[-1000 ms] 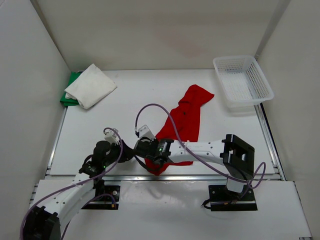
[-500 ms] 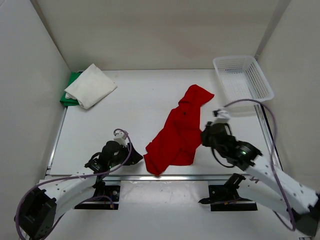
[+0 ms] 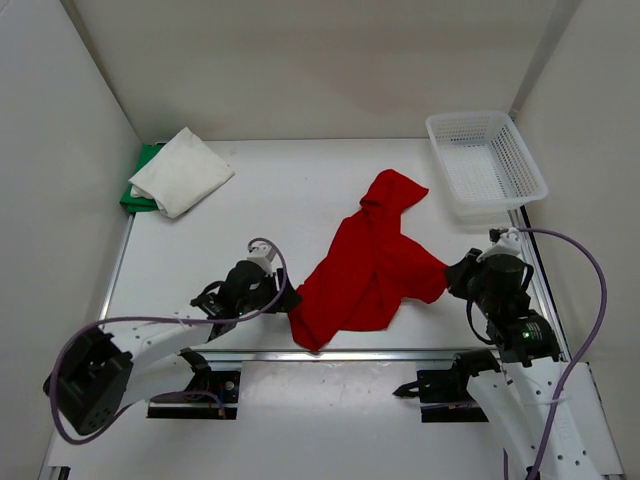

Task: Fold and stack the t-shirts
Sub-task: Flatten out the tshirt

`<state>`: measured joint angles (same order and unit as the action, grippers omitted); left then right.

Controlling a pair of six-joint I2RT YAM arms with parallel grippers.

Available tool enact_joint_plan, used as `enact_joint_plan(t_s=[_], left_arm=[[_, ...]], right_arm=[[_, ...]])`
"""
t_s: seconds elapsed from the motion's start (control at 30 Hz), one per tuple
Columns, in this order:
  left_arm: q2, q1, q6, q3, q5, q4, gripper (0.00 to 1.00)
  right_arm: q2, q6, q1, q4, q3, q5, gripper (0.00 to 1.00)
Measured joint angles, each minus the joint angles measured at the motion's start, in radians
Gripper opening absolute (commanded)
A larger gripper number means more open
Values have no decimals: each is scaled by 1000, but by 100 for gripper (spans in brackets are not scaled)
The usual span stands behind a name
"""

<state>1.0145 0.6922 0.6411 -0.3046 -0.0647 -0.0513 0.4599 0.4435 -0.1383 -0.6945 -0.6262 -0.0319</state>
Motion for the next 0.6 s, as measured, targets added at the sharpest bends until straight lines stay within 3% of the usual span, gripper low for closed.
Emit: enact_joint_plan(t_s=[0.07,0.13,0.23,0.43,0.6], left_arm=[[90,14,-13,-42,11,-15,70],[154,35,-16,-63,14,-28,66],[241,66,-14,-92,7,-47,38],[237,63,-11,-145,-4,-45,5],[162,12,-17,-201,-5,-28,0]], right_arm=[[17,-2,-49,-10,-38,-25,0],[30,0,-98,-1,-66,-44,0],[55,13,-198,27,-79,-82,0],[101,29,-242,75,-30,-75,0],[123,22,-185,104,-4,-24,0]])
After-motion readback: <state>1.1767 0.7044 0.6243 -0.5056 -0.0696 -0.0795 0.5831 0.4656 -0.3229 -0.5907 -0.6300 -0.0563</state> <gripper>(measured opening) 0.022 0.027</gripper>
